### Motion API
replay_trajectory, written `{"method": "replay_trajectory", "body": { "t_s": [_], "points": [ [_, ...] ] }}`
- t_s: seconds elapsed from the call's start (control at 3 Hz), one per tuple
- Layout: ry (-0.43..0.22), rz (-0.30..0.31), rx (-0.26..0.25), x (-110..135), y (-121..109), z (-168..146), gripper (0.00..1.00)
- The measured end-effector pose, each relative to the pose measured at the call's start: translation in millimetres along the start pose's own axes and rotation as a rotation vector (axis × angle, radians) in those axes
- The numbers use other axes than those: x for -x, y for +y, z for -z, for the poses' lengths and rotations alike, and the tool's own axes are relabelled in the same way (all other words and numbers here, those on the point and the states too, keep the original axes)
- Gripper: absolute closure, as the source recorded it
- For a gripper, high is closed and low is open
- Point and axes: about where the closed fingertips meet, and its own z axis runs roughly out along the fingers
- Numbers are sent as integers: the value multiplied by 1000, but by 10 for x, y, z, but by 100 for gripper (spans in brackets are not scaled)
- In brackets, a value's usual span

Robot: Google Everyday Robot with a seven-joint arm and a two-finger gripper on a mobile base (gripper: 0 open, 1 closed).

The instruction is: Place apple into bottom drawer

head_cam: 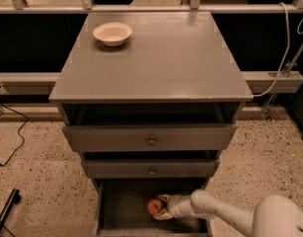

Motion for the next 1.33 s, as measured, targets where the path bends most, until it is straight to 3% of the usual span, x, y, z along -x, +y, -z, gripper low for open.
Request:
{"method": "replay_trajectory", "body": {
  "t_s": [0.33,1.0,1.33],
  "points": [
    [-1,-3,-6,-13,0,-13,5],
    [-10,-16,-6,-24,-6,-16,0],
    [-79,-40,-27,-21,-17,120,0]
  ]
}}
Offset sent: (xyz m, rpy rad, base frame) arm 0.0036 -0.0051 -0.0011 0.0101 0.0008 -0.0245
